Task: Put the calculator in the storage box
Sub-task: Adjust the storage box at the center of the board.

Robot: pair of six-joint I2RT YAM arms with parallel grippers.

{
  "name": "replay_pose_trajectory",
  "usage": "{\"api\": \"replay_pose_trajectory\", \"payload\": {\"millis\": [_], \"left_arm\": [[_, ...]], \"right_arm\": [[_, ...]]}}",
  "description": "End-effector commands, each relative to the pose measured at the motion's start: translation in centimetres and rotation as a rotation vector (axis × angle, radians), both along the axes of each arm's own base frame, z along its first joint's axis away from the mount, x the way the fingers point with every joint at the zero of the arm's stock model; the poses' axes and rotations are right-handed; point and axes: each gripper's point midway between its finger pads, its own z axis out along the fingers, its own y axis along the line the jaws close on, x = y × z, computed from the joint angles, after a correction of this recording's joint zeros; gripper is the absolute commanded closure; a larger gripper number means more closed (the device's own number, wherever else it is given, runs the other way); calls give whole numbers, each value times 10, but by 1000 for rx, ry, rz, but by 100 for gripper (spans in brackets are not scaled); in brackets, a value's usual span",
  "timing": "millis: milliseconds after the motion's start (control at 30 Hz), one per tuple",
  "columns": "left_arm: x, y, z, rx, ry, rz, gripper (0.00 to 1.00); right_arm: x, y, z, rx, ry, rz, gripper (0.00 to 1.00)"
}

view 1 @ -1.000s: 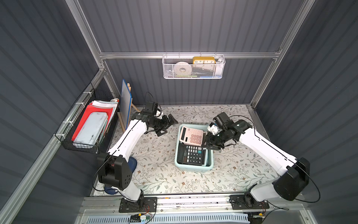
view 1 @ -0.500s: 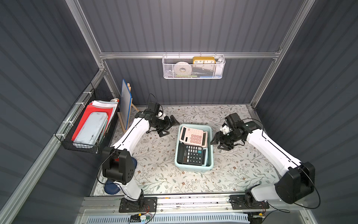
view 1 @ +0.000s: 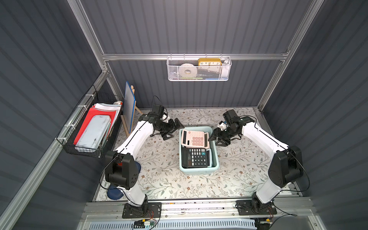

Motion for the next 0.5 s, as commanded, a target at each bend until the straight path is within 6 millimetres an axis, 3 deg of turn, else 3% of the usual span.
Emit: {"api": "replay_pose_trajectory", "payload": {"millis": [0,167,467], "left_arm": [[-2,4,14,23,-57,-9,1],[0,20,18,105,-105,46,1],[-19,42,45,158,-194,116,1]], "right_arm": [[2,10,23,55,-60,44,41],[-10,-10,25,-48,-88,44,39],[-26,-38,56,-147,-206,35,27]]}}
